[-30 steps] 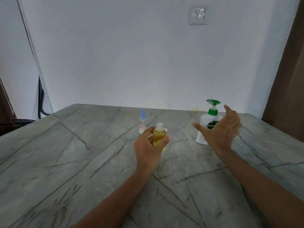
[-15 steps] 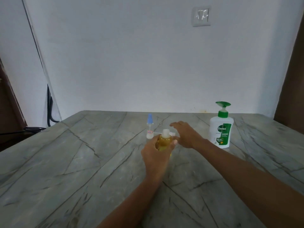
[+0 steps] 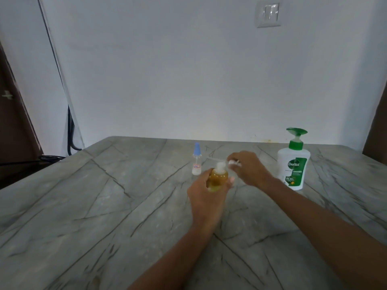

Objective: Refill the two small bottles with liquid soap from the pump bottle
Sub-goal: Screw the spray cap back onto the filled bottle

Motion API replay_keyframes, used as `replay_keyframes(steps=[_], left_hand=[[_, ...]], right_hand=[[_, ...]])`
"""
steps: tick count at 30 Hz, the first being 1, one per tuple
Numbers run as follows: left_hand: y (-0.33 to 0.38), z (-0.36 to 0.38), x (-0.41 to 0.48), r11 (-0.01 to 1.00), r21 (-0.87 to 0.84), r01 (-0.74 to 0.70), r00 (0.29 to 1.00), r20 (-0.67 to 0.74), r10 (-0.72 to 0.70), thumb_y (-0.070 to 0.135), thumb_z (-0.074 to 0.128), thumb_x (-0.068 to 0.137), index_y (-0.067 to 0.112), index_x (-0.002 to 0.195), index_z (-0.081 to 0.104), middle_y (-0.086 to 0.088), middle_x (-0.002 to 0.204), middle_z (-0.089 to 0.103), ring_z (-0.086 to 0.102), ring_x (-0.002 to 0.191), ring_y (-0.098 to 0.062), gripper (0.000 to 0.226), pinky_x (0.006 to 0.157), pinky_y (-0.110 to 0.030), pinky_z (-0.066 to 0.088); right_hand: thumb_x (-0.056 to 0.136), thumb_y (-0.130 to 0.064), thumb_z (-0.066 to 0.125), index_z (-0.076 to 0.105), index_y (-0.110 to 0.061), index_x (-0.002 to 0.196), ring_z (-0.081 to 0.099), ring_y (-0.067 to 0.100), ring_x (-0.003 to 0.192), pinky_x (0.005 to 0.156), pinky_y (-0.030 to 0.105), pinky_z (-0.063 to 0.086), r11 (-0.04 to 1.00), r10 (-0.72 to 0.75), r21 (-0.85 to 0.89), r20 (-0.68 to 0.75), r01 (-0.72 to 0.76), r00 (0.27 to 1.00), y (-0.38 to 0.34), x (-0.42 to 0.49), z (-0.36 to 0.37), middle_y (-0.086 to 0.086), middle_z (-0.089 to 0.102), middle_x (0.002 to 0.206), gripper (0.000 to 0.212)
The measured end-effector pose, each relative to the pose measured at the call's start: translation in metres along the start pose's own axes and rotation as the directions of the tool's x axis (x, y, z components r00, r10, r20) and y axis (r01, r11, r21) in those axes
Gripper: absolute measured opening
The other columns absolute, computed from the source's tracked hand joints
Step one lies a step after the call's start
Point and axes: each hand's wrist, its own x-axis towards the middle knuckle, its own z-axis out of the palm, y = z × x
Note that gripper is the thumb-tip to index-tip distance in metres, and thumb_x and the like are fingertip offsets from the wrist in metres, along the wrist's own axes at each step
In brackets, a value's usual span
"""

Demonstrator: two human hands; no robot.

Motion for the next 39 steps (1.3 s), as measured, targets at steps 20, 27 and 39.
replay_keyframes(steps=[20, 27, 39], left_hand=[[0.005, -0.004, -0.009, 0.997, 0.077, 0.013, 1.0, 0.021, -0.014, 0.047, 0.075, 0.074, 0.039, 0.097, 0.055, 0.028, 0.077, 0.056, 0.054, 0.075, 0.017, 0.032, 0.062, 0.002, 0.038], [0.008, -0.004, -0.009, 0.997, 0.082, 0.012, 0.999, 0.042, -0.016, 0.046, 0.073, 0.075, 0.038, 0.103, 0.055, 0.031, 0.08, 0.052, 0.051, 0.077, 0.018, 0.034, 0.062, 0.003, 0.037], [0.007, 0.001, -0.01, 0.984, 0.178, 0.015, 0.996, 0.086, -0.03, 0.05, 0.072, 0.074, 0.03, 0.115, 0.059, 0.024, 0.094, 0.053, 0.049, 0.076, 0.013, 0.047, 0.063, -0.002, 0.032]], right_hand=[[0.084, -0.03, 0.071, 0.071, -0.027, 0.099, 0.065, -0.005, 0.079, 0.07, 0.005, 0.043, 0.976, -0.077, 0.192, -0.154, 0.106, 0.985, -0.073, -0.07, -0.173, -0.018, 0.071, 0.09, 0.015], [0.084, -0.029, 0.072, 0.071, -0.026, 0.099, 0.064, -0.004, 0.077, 0.067, 0.004, 0.042, 0.981, -0.143, 0.115, -0.102, 0.154, 0.984, -0.079, -0.067, -0.165, -0.013, 0.071, 0.09, 0.016], [0.076, -0.026, 0.08, 0.068, -0.021, 0.099, 0.065, 0.004, 0.077, 0.073, 0.021, 0.053, 0.965, -0.26, 0.064, 0.11, 0.255, 0.959, -0.092, -0.04, -0.151, -0.008, 0.069, 0.088, 0.026]])
